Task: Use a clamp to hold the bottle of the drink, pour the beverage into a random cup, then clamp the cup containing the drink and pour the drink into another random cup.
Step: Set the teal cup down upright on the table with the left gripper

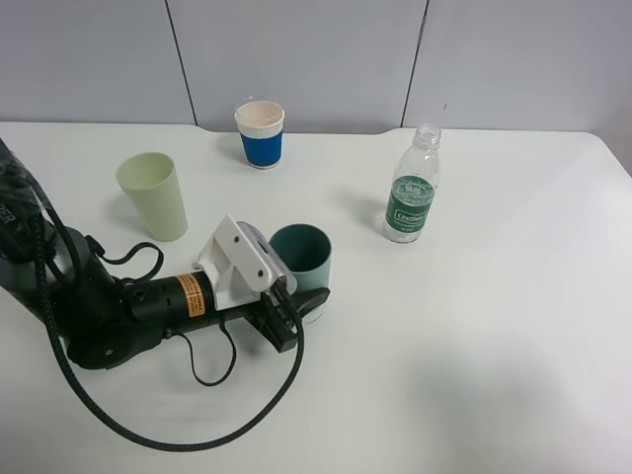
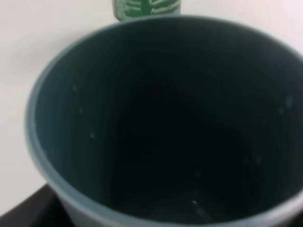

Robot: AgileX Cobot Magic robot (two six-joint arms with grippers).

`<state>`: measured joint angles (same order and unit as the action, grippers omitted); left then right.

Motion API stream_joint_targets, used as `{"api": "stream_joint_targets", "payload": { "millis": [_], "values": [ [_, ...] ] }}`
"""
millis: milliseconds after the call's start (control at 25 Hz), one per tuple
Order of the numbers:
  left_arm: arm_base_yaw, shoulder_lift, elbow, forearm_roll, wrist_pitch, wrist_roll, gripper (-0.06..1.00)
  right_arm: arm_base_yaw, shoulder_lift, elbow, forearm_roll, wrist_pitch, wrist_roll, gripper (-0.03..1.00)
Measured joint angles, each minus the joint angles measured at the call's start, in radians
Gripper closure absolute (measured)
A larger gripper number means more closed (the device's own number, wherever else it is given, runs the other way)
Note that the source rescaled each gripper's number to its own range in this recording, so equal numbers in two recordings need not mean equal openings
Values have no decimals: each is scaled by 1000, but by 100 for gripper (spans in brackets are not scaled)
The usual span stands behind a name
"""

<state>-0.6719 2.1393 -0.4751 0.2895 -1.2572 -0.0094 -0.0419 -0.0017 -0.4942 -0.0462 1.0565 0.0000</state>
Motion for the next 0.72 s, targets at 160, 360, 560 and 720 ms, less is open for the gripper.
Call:
{"api": "stream_joint_targets", "payload": {
  "millis": [160,360,560,720],
  "values": [
    [1,0,11,6,-9,0,94,0,0,0,0,0,0,-1],
    [1,0,14,42,-12,1,94,0,0,0,0,0,0,-1],
    [1,0,14,60,-12,1,94,0,0,0,0,0,0,-1],
    [1,0,14,63,-12,1,94,0,0,0,0,0,0,-1]
  ]
}}
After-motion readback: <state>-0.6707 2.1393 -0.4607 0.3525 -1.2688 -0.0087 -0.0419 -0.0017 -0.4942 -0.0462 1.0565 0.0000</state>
